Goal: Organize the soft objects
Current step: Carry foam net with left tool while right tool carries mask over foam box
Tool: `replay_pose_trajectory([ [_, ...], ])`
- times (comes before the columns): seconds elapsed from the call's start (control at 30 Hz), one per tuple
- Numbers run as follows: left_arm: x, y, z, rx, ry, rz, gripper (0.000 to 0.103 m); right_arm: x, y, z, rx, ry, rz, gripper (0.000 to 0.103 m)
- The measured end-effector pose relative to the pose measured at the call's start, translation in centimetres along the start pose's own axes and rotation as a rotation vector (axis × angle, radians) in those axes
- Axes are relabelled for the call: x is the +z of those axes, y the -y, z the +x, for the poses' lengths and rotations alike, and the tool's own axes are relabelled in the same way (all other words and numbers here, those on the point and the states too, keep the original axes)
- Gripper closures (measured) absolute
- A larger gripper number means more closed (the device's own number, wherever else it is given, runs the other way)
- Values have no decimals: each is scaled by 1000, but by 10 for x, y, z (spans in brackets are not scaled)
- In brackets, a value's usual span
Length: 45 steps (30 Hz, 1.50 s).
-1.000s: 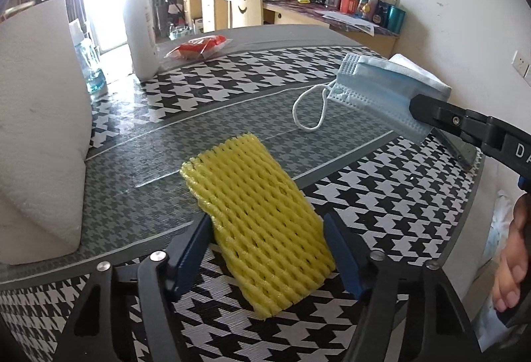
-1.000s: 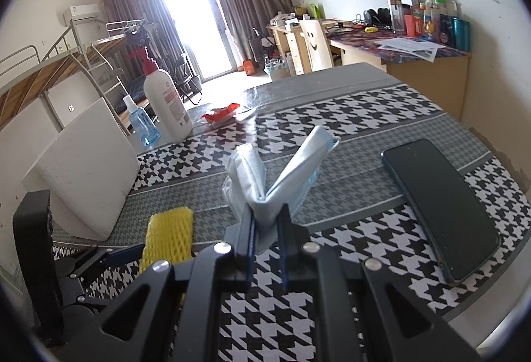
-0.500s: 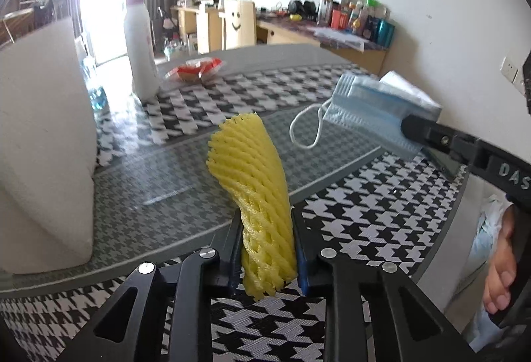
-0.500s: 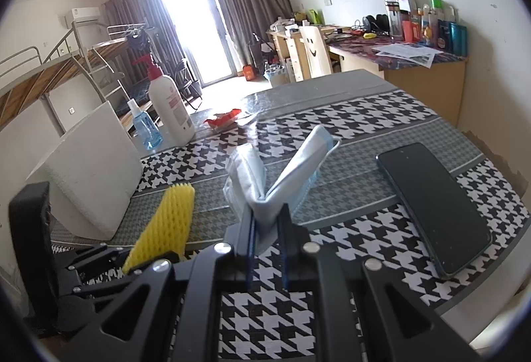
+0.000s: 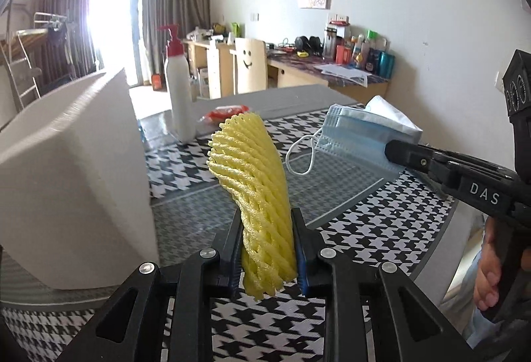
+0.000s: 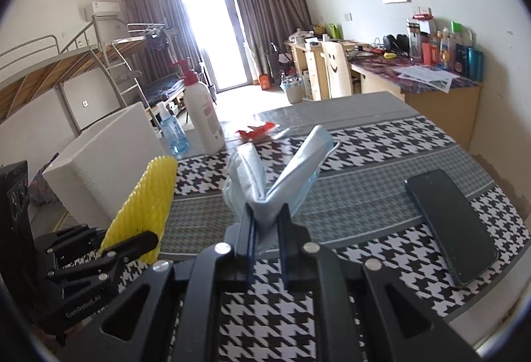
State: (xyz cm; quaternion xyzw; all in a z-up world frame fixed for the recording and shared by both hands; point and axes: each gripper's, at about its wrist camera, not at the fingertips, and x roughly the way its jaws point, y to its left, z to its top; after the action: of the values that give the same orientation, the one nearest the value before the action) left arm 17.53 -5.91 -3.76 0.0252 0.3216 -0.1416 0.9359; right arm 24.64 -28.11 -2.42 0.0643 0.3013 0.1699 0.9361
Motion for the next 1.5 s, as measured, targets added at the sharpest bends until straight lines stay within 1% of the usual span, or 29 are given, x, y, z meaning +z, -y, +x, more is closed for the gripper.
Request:
replay_pose_trajectory([
  [0.13,1,-4,-15,2,35,15,76,4,-8,-1,6,21,-6,88],
  [0.4,10,-16,-35,37,93,21,76,14,-19,-3,22,55,-19,88],
  [0.7,25,-23,-55,39,170,23,76,24,-26,-6,29,90,-38,88],
  [1.0,36,-31,-59,84,202,19,76,37,-37,-6,34,111,-72,88],
  [1.3,48,-45,-64,137,231,-9,76,47,-47,-3,73,136,-96,88],
  [1.5,52,-50,-70,142,255,-15,76,54,-54,0,96,141,-117,88],
])
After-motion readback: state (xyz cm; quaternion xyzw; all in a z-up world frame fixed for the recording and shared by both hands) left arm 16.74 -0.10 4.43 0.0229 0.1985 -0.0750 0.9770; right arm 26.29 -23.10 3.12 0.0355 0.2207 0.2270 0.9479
